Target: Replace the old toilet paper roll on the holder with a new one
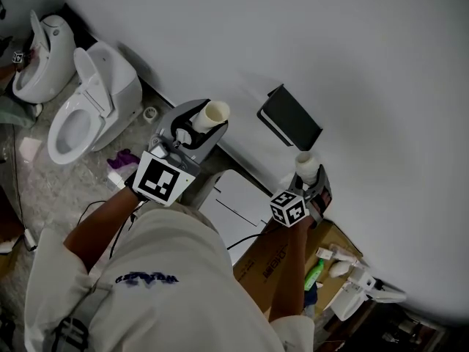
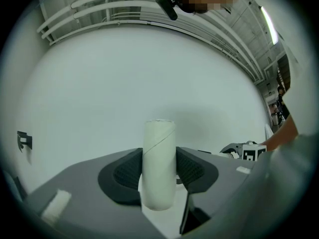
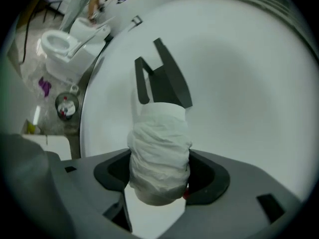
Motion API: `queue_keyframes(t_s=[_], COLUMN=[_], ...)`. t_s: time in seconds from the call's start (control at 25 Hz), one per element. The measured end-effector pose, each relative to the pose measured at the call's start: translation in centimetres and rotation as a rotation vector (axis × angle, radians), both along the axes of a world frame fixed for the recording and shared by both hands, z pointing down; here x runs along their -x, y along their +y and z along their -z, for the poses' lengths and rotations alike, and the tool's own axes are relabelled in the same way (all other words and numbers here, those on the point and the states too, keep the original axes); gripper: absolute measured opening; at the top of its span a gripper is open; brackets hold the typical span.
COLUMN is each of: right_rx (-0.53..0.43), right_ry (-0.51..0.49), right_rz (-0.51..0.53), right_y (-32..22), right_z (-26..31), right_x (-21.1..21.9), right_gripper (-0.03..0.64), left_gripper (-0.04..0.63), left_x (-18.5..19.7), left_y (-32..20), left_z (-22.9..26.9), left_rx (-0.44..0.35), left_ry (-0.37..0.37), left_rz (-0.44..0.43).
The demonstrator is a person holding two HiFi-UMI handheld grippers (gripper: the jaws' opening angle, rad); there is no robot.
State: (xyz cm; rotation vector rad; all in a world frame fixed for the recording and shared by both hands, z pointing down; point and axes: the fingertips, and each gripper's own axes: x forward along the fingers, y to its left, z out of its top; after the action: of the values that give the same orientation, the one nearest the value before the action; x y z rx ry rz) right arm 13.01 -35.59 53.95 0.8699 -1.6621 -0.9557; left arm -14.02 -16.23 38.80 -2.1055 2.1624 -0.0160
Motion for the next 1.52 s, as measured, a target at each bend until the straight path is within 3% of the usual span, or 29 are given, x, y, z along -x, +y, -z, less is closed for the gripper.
queue_keyframes(t_s=[0.12,0.2,0.4,1.52], right_rx=[-0.145,-0.170,-0.169,-0.215], right_ry=[0.196,0.232,0.235,0.273], right_rz=[0.017,0.008,0.000,0.056], right_y=[-0.7,-0.9,-1.1,-1.4], right_z=[-0.3,-0.3,-0.4,-1.6], right_x=[0.1,0.1,0.2,3.6], right_gripper=[0.307,0.307,0.307,0.307], left_gripper=[0.198,0.198,0.198,0.198], left_x=[0.2,0.0,-0.3,0.8], left_y=[0.0,0.0,0.2,0.6], left_z=[-0.2,-0.4,-0.4,-1.7], left_rx=[0.006,0.009,0.008,0.039], left_ry=[0.001,0.004,0.033,0.052], left_rz=[0.002,-0.001,-0.004,0.012])
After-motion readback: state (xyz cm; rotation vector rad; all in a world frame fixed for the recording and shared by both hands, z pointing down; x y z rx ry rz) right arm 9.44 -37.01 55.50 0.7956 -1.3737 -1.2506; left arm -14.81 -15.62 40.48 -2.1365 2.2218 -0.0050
